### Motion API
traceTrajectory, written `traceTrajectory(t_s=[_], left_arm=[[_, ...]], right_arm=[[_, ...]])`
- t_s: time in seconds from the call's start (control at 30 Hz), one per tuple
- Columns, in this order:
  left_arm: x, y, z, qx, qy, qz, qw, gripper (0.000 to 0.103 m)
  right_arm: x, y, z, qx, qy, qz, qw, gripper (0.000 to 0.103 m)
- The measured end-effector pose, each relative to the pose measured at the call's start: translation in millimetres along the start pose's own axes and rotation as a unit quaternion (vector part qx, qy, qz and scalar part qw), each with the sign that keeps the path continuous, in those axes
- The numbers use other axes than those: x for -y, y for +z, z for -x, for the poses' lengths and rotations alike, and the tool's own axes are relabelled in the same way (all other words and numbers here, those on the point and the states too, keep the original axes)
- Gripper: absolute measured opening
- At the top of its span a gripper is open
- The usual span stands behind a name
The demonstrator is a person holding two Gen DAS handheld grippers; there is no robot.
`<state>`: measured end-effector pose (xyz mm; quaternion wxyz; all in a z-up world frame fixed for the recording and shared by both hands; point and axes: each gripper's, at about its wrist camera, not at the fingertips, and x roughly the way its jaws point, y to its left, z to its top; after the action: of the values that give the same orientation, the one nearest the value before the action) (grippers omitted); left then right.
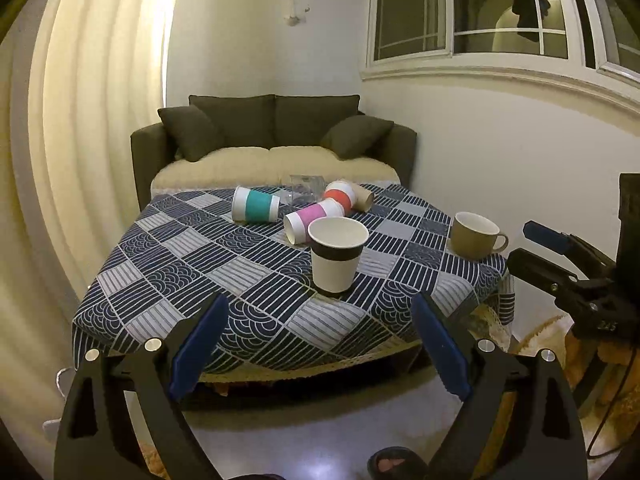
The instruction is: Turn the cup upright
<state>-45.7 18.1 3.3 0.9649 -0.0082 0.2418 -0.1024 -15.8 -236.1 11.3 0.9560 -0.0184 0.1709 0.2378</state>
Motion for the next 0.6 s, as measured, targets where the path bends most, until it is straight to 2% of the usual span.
traceTrajectory(t_s=[0.6], left_arm=[[4.5,4.4,7.5,0.029,-0.003,-0.003,0.9996,0.09]], right_arm=[[0.3,3.1,6.1,0.017,-0.002,-0.005,1.0,0.098]])
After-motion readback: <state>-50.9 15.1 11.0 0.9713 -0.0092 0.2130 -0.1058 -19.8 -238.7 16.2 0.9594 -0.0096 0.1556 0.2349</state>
